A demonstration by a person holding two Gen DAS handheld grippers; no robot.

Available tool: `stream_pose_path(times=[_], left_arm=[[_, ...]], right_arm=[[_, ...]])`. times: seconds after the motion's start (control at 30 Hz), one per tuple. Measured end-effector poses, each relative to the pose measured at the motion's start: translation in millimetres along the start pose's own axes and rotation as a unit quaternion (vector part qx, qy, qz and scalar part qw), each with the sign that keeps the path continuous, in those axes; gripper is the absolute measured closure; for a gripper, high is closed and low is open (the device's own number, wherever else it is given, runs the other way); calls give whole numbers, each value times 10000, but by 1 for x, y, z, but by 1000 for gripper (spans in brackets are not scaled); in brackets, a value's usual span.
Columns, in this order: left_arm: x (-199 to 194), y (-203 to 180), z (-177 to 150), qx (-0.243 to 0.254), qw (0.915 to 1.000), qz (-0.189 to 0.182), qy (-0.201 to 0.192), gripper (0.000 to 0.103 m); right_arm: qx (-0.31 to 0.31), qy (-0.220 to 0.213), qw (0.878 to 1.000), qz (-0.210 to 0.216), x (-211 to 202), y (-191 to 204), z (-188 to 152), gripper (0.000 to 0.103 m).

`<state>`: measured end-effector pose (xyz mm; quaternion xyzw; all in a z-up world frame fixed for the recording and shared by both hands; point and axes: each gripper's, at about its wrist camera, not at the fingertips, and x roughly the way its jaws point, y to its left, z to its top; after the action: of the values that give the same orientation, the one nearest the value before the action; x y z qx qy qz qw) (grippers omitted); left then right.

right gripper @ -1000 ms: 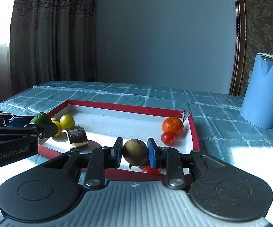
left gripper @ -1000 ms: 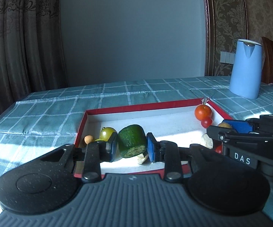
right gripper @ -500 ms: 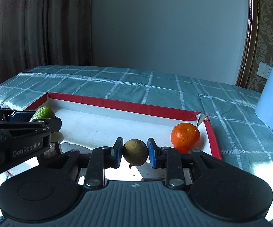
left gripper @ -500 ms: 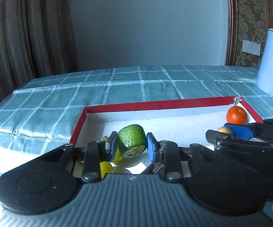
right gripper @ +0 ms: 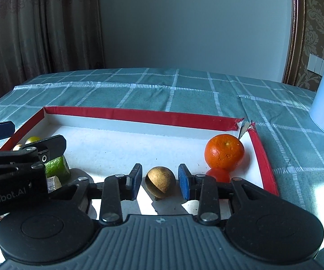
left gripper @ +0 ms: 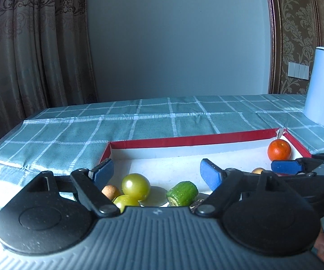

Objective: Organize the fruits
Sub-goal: 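Carry cucumber piece and brown fruit into the box and open both tools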

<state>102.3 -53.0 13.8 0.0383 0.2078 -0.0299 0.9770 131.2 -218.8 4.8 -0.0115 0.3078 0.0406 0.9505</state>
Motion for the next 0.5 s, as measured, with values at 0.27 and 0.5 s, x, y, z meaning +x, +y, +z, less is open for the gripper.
stream_pose_path(times=[0.27,0.5], left_arm=[[-17,7,-8,-104,9999,31,-32,11],[-42,6,-21,47,9998,22,-190,5]], right_arm=[[396,-357,9985,79,-22,-14,-3,25],[469,-557,9973,39,-39,-14,-10,24]])
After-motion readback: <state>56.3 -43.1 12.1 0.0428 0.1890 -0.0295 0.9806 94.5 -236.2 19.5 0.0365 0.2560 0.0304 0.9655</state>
